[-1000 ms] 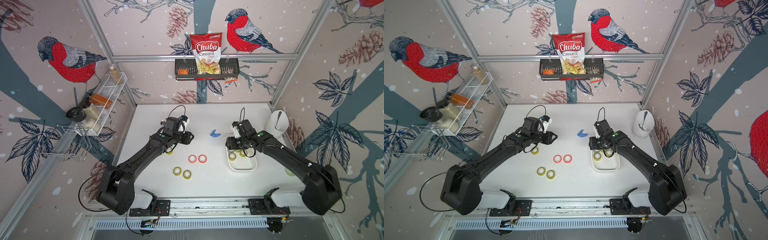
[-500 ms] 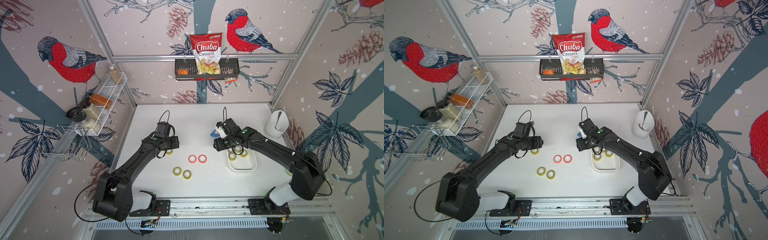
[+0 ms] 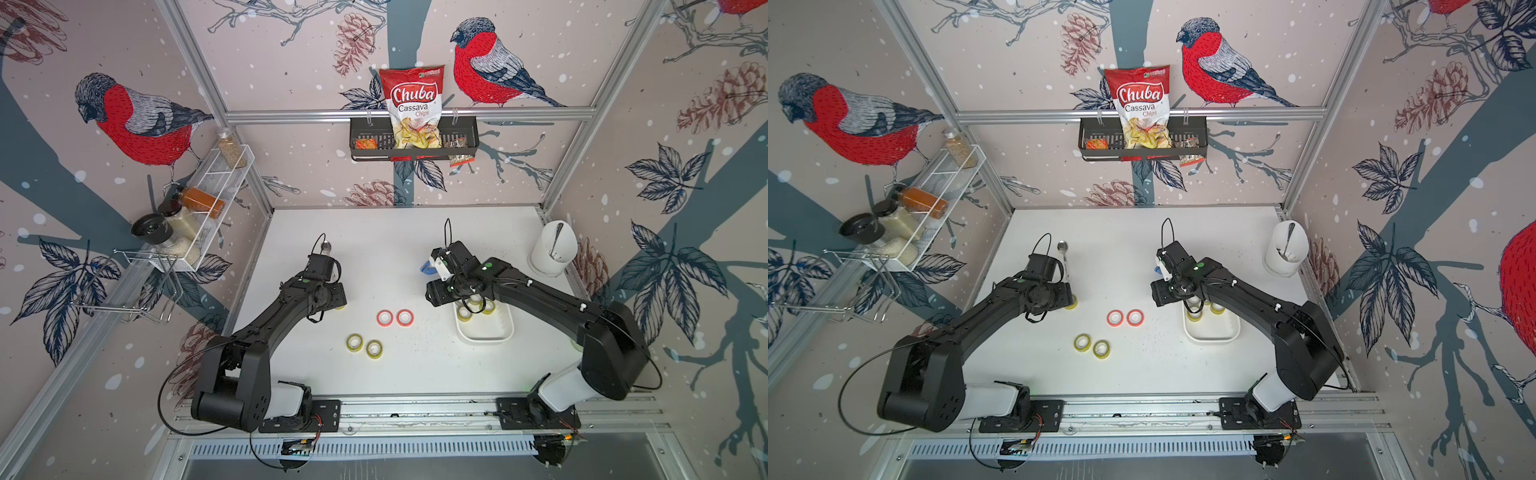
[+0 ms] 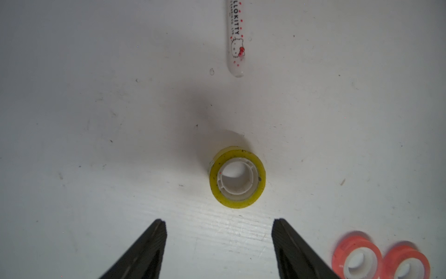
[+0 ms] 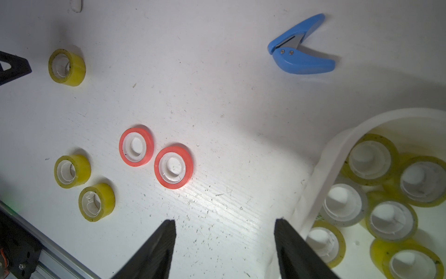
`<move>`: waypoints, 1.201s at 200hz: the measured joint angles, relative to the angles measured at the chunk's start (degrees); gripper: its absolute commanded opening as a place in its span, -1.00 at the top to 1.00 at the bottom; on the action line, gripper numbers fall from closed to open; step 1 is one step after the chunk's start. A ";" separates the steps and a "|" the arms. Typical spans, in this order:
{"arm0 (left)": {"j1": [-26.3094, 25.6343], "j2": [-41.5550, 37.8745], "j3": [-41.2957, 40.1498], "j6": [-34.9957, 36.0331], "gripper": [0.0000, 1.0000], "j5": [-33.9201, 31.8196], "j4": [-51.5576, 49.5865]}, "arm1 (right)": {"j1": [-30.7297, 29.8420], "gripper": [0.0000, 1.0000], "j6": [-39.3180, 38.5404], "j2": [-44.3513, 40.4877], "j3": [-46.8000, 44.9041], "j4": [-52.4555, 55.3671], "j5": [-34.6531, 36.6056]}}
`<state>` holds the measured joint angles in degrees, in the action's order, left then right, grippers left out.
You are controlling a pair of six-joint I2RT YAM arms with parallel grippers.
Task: Put the transparent tape into the storage box
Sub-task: Pick up the tape from the center of the board.
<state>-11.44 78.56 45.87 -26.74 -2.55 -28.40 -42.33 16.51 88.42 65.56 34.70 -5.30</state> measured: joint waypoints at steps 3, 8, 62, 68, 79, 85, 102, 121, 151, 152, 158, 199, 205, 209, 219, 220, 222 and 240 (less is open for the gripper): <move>0.00 0.28 -0.07 0.00 -0.44 0.11 0.37 | 0.00 -0.41 0.00 0.00 -0.04 0.00 -0.02; 0.00 0.61 -0.15 0.00 -0.43 0.37 0.74 | 0.00 -0.41 0.04 -0.02 -0.11 -0.02 -0.13; 0.07 4.83 -0.17 0.07 -0.37 1.95 3.45 | 0.17 -0.42 0.17 -0.81 -0.98 -0.39 -0.39; -0.07 5.31 -0.15 0.07 -0.36 2.19 3.69 | 0.26 -0.43 0.17 -0.90 -1.14 -0.42 -0.52; -0.42 5.92 -0.07 0.07 -0.37 2.12 3.91 | 0.39 -0.43 0.20 -0.98 -1.38 -0.46 -0.59; -0.68 6.25 0.00 0.07 -0.37 2.12 4.00 | 0.42 -0.43 0.20 -1.07 -1.53 -0.57 -0.61; -1.11 7.34 0.28 0.07 -0.36 2.05 4.24 | 0.70 -0.43 0.20 -1.46 -1.88 -0.76 -0.81; -1.49 8.09 0.33 0.07 -0.35 1.79 4.94 | 0.94 -0.43 0.20 -1.97 -2.23 -1.25 -0.83; -1.77 9.81 0.76 0.07 -0.27 1.18 5.62 | 1.44 -0.42 0.22 -2.43 -2.69 -1.49 -1.16; -1.77 9.88 0.79 0.07 -0.27 1.14 5.62 | 1.49 -0.42 0.22 -2.47 -2.69 -1.51 -1.18; -1.79 10.21 0.85 0.07 -0.25 0.98 5.66 | 1.51 -0.42 0.22 -2.64 -2.75 -1.49 -1.18; -1.97 11.23 1.20 0.07 -0.11 0.57 5.66 | 2.49 -0.40 0.24 -4.04 -3.08 -1.64 -1.40; -2.01 11.23 1.27 0.04 -0.09 0.46 5.66 | 2.71 -0.40 0.28 -4.28 -3.15 -1.64 -1.42; -2.03 11.26 1.29 0.04 -0.07 0.44 5.68 | 2.78 -0.40 0.37 -4.44 -3.19 -1.64 -1.42; -2.05 11.26 1.31 0.07 -0.03 0.22 5.66 | 3.02 -0.40 0.37 -4.74 -3.32 -1.66 -1.55; -2.08 11.26 1.33 0.07 -0.03 0.15 5.66 | 3.04 -0.40 0.37 -4.79 -3.32 -1.66 -1.57; -2.10 11.23 1.36 0.07 -0.02 0.04 5.66 | 3.08 -0.40 0.37 -4.83 -3.34 -1.66 -1.60; -2.38 11.10 1.64 0.07 -0.02 -0.55 5.53 | 3.80 -0.39 0.42 -5.40 -3.54 -1.64 -1.99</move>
<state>-13.82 89.67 47.51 -26.68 -3.09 -22.87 -38.52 16.93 83.02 62.02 33.06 -7.29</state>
